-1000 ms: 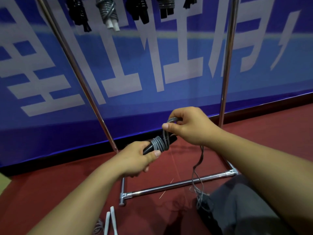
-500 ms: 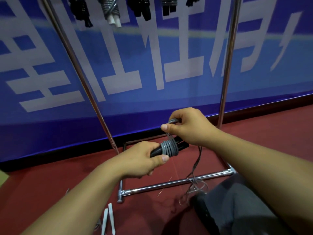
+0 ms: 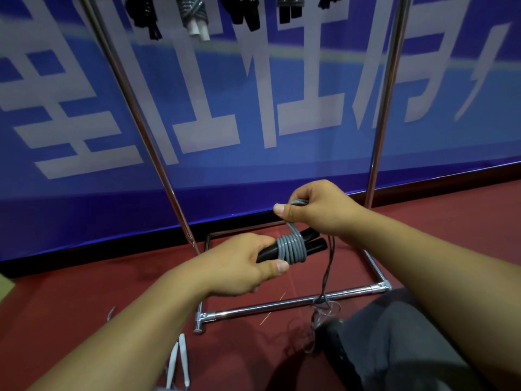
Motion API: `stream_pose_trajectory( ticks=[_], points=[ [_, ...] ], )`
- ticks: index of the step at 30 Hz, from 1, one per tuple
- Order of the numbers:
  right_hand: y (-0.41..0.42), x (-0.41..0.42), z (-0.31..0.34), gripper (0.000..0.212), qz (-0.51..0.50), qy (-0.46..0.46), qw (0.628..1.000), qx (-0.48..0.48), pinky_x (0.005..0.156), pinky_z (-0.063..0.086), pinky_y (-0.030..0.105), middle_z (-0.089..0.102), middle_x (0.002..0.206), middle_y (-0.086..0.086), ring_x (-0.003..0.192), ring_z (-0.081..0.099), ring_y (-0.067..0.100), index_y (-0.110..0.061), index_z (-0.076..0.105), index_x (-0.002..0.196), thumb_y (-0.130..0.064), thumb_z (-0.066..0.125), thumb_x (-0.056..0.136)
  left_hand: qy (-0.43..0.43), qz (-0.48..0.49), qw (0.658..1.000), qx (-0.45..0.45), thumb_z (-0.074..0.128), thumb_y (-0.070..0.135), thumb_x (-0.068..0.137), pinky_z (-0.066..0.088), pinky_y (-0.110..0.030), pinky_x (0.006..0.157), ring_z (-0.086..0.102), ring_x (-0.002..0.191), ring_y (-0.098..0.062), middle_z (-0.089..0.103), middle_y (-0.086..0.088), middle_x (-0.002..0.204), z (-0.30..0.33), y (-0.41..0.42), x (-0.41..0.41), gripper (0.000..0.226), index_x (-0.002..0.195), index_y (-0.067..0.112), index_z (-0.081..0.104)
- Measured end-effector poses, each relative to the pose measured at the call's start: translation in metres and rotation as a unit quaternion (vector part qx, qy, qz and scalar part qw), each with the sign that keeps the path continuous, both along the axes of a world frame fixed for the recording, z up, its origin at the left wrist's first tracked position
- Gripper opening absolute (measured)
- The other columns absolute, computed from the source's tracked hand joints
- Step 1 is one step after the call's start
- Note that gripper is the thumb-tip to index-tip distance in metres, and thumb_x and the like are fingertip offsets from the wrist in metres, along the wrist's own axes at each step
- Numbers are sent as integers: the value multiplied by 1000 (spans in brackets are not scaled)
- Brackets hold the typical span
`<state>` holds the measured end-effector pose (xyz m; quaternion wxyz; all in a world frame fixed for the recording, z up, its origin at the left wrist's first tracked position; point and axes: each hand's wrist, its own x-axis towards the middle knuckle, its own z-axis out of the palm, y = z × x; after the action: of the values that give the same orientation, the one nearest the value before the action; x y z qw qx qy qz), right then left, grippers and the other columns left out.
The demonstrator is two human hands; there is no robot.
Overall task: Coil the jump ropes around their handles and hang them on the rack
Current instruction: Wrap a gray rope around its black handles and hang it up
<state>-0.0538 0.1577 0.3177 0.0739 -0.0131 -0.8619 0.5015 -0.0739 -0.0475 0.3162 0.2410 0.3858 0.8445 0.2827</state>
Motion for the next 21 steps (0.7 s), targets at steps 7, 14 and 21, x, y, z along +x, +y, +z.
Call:
stream_pose_trajectory(
  ticks=[7, 14, 21],
  points=[
    [7, 1, 8, 36, 91, -142, 982, -82, 67, 46, 27, 61, 70, 2, 66, 55, 13, -12, 66, 81, -47, 75, 78, -11, 3, 996, 85, 67, 29, 96, 47, -24, 58, 58, 55, -10, 59, 2, 66, 12, -9, 3, 7, 102, 25, 67],
    [1, -1, 9, 21, 113, -178, 970, -119, 54, 34, 27, 51, 61, -4, 53, 42, 12, -15, 56, 79, -4, 48, 94, -42, 69, 978, 193, 62, 32, 97, 37, -23, 44, 46, 46, -18, 58, 0, 57, 15, -17, -3, 14, 109, 24, 66],
    [-2, -7, 3, 39, 79, -177, 960, -203, 63, 48, 28, 53, 63, 2, 58, 50, 15, -9, 64, 90, -44, 50, 102, -116, 220, 900, 359, 57, 36, 92, 27, -19, 37, 33, 31, -11, 54, -4, 55, 21, -13, -12, 33, 109, 9, 66]
  ],
)
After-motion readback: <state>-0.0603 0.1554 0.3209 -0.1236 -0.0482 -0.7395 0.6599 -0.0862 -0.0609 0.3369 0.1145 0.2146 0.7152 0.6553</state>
